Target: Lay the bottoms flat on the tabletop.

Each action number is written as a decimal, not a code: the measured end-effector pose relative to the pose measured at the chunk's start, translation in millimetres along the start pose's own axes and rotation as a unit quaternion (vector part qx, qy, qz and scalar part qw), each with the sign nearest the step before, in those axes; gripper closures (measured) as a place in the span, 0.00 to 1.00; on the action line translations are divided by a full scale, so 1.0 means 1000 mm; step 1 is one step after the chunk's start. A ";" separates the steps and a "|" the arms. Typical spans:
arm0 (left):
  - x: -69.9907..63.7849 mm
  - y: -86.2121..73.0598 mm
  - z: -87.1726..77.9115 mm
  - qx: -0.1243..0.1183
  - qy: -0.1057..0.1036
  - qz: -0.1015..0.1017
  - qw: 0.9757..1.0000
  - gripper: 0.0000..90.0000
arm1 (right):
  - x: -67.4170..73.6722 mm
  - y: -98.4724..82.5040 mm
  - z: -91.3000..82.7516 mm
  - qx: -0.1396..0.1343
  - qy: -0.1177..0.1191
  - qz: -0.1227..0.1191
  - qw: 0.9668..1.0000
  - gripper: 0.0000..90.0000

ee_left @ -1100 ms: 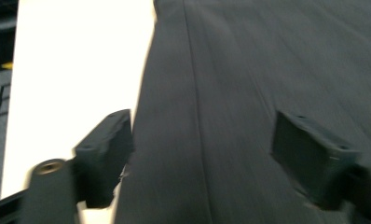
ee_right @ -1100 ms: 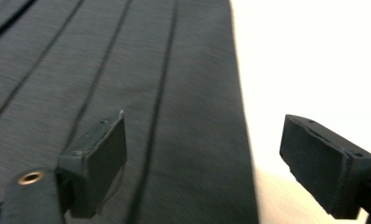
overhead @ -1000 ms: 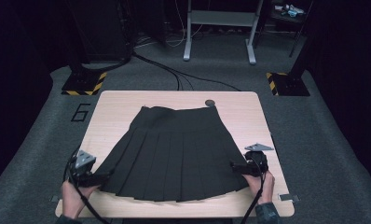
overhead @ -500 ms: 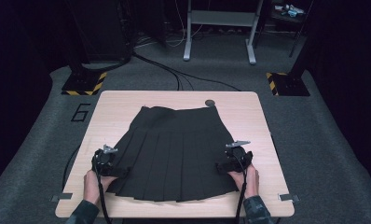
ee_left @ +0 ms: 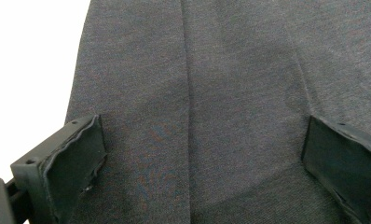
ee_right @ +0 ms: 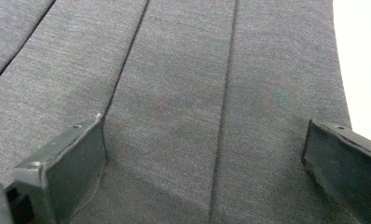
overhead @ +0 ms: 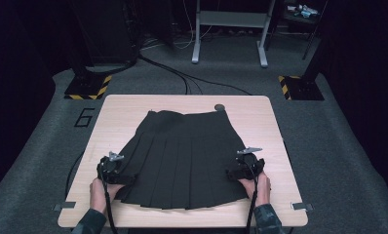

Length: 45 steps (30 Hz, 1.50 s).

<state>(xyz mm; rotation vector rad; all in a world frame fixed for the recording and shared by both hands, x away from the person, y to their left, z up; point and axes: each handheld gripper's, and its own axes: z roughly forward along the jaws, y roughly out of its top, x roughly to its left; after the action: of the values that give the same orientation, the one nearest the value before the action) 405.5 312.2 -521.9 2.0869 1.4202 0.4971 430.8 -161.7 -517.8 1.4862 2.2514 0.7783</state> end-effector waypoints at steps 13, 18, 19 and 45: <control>0.013 0.030 0.024 -0.004 0.001 -0.002 1.000 0.00 | -0.020 0.034 0.023 0.012 -0.005 0.011 1.000 0.00; 0.018 0.043 0.034 0.000 0.002 -0.004 1.000 0.00 | -0.026 0.044 0.030 0.012 -0.007 0.015 1.000 0.00; 0.018 0.044 0.035 -0.004 0.001 -0.005 1.000 0.00 | -0.027 0.045 0.031 0.011 -0.007 0.014 1.000 0.00; 0.027 -0.010 -0.062 -0.080 0.006 -0.012 0.997 0.00 | -0.020 -0.012 -0.074 -0.086 0.006 -0.002 0.996 0.00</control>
<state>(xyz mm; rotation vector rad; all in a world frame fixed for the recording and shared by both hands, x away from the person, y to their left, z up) 371.2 354.8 -480.4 1.9421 1.3642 0.5954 389.5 -203.0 -466.3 1.4011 2.1341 0.9559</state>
